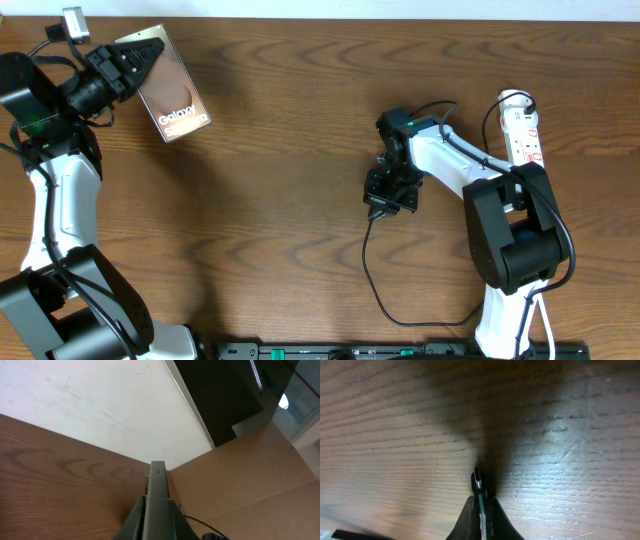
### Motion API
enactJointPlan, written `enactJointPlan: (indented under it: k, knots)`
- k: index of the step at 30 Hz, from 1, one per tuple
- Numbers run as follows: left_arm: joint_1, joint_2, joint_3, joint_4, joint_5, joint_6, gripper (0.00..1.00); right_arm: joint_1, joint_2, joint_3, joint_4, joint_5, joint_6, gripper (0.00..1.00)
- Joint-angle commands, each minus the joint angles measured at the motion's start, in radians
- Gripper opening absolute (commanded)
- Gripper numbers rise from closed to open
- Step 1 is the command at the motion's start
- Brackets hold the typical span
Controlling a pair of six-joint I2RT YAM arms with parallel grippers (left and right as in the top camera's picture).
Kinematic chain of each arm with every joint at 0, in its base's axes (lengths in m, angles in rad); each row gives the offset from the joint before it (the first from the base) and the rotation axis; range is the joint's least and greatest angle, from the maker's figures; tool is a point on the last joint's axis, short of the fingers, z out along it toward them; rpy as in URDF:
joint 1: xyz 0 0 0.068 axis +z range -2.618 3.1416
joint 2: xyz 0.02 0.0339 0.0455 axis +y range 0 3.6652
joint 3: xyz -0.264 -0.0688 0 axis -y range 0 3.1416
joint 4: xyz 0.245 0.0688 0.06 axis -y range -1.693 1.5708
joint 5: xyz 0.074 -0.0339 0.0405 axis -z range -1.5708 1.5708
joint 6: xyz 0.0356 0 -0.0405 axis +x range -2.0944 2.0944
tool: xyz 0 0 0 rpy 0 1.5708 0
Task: Plug charger to phone and switch on socket
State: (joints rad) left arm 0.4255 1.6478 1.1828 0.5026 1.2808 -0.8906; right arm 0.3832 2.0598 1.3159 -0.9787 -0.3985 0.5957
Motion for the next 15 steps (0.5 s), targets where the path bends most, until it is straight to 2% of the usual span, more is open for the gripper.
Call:
enactJointPlan:
  k: [1, 2, 4, 5, 7, 12, 15]
  knots:
    - [0.001, -0.002, -0.003, 0.011, 0.021, -0.001, 0.07, 0.01, 0.085, -0.055, 0.029, 0.195, 0.017, 0.02]
    - [0.001, -0.002, -0.003, 0.011, 0.021, -0.001, 0.07, 0.01, 0.085, -0.055, 0.03, 0.199, 0.018, 0.14]
    - [0.001, -0.002, -0.003, 0.011, 0.021, -0.001, 0.07, 0.01, 0.085, -0.055, 0.033, 0.211, 0.018, 0.31]
    - [0.001, -0.002, -0.003, 0.011, 0.021, -0.001, 0.07, 0.01, 0.085, -0.055, 0.033, 0.225, 0.019, 0.43]
    - [0.001, -0.002, -0.003, 0.011, 0.021, -0.001, 0.08, 0.01, 0.085, -0.055, 0.031, 0.249, 0.033, 0.54]
    - [0.001, -0.002, -0.003, 0.011, 0.021, -0.001, 0.07, 0.01, 0.085, -0.055, 0.029, 0.255, 0.042, 0.57]
    - [0.001, -0.002, -0.003, 0.011, 0.021, -0.001, 0.07, 0.01, 0.085, -0.055, 0.025, 0.264, 0.066, 0.54]
